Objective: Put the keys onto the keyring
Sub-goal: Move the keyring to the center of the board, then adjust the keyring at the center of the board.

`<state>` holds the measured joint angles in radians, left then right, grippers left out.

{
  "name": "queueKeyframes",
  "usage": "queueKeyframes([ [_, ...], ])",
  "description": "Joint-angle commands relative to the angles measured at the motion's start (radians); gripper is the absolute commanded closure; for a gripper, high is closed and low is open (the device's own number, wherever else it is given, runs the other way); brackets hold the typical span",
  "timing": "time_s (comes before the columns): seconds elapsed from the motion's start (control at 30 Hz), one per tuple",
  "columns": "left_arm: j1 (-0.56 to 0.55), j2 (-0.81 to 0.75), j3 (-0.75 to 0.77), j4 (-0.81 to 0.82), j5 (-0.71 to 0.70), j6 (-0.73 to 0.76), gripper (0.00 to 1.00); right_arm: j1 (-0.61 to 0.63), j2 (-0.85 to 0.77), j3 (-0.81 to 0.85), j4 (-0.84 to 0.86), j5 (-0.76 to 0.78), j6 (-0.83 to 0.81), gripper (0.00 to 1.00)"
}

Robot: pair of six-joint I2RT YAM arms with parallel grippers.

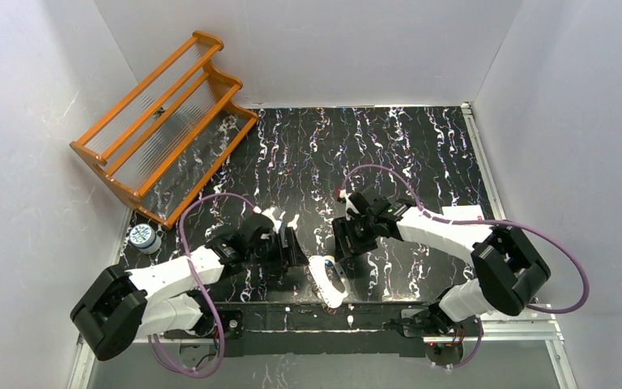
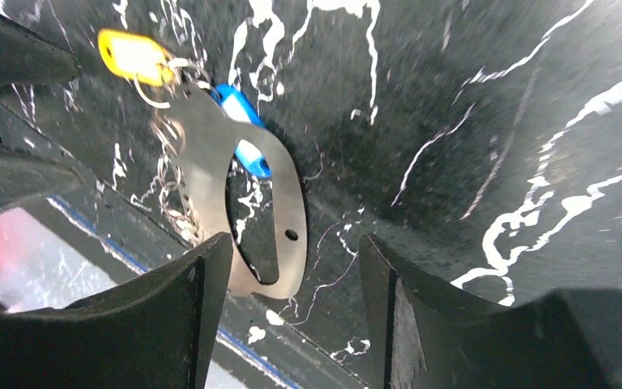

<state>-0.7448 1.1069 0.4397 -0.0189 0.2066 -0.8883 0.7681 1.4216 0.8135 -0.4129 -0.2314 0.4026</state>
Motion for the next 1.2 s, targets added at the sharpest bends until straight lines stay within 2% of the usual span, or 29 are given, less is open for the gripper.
queueKeyframes([
  [0.0,-0.090,0.045,-0.037,0.103,0.019,-0.100,0.27,0.000,0.041,-0.040,0.028,-0.144,0.034,0.34],
  [0.13,-0.133,0.153,-0.045,0.225,0.017,-0.123,0.34,0.001,0.074,-0.052,0.033,-0.155,0.035,0.37],
  [0.23,-0.142,0.233,0.001,0.244,-0.006,-0.105,0.37,0.000,0.091,-0.058,0.020,-0.148,0.036,0.41],
  [0.4,-0.141,0.376,0.164,0.215,-0.065,-0.025,0.42,0.000,0.056,-0.086,0.014,-0.114,0.066,0.49],
  [0.57,-0.141,0.557,0.324,0.307,-0.021,-0.020,0.53,-0.008,0.000,-0.091,0.002,-0.070,0.088,0.50],
  [0.67,-0.139,0.605,0.385,0.319,-0.025,-0.008,0.55,-0.015,-0.044,-0.091,0.000,-0.053,0.098,0.48],
  [0.9,-0.108,0.463,0.448,0.082,-0.143,0.117,0.46,-0.015,-0.085,-0.074,-0.010,-0.038,0.010,0.36],
  [1.03,-0.083,0.314,0.406,-0.048,-0.264,0.132,0.39,-0.011,-0.054,-0.039,-0.022,-0.010,-0.054,0.32],
  [1.17,-0.071,0.148,0.341,-0.111,-0.358,0.108,0.35,0.036,-0.002,0.000,-0.040,0.020,-0.106,0.31],
])
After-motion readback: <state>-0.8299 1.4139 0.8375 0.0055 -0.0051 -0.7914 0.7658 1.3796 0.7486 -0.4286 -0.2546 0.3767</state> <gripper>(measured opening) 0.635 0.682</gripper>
